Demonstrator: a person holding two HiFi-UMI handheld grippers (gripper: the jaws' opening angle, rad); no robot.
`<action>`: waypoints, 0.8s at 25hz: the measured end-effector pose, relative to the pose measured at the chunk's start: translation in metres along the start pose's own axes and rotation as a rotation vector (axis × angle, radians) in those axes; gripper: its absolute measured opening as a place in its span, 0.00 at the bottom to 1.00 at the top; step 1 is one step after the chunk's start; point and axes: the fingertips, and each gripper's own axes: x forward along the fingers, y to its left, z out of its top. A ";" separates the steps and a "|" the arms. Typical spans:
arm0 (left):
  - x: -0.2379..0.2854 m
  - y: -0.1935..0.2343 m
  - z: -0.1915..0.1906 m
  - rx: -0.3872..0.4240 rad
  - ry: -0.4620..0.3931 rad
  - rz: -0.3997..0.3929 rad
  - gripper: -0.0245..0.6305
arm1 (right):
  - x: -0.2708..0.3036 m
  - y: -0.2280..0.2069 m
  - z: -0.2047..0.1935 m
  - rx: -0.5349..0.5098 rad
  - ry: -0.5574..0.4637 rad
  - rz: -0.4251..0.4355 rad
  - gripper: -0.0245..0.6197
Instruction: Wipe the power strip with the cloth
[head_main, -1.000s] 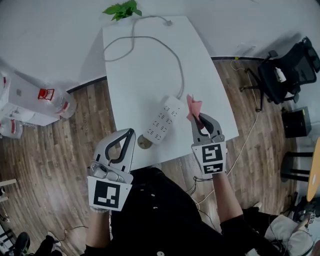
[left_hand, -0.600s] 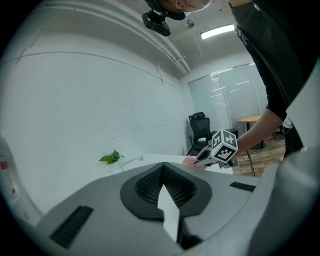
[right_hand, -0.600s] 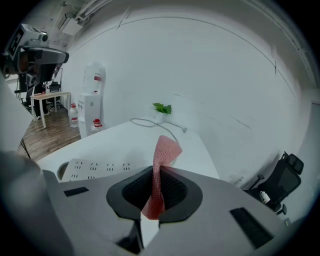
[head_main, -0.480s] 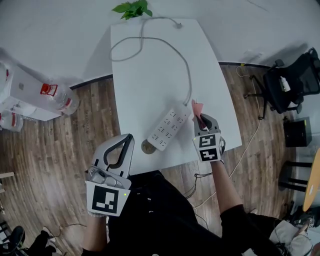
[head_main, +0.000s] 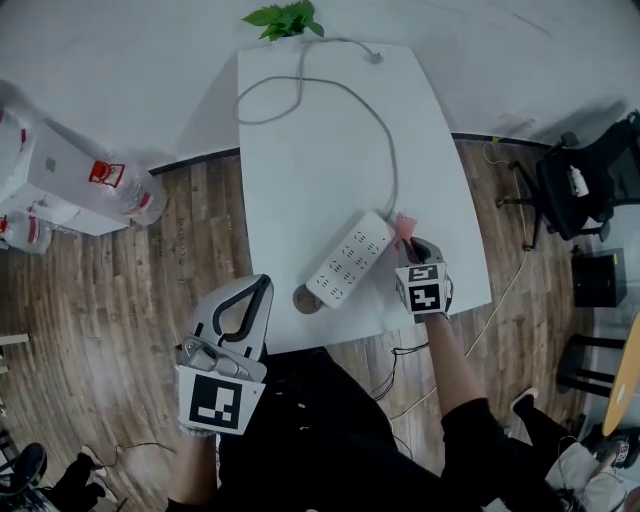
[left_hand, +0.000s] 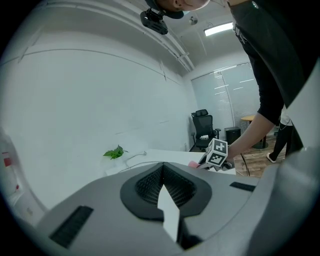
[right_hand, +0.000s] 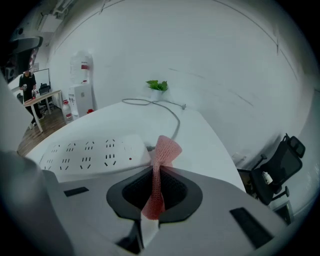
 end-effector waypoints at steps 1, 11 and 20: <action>0.000 0.001 -0.002 -0.004 0.005 0.003 0.06 | 0.003 -0.001 -0.003 0.003 0.006 -0.002 0.12; -0.005 0.005 -0.006 -0.002 0.009 0.013 0.06 | 0.015 0.006 -0.013 0.042 0.024 0.005 0.12; -0.008 0.005 -0.010 -0.013 0.011 0.010 0.06 | 0.008 0.014 -0.005 0.050 -0.008 0.006 0.11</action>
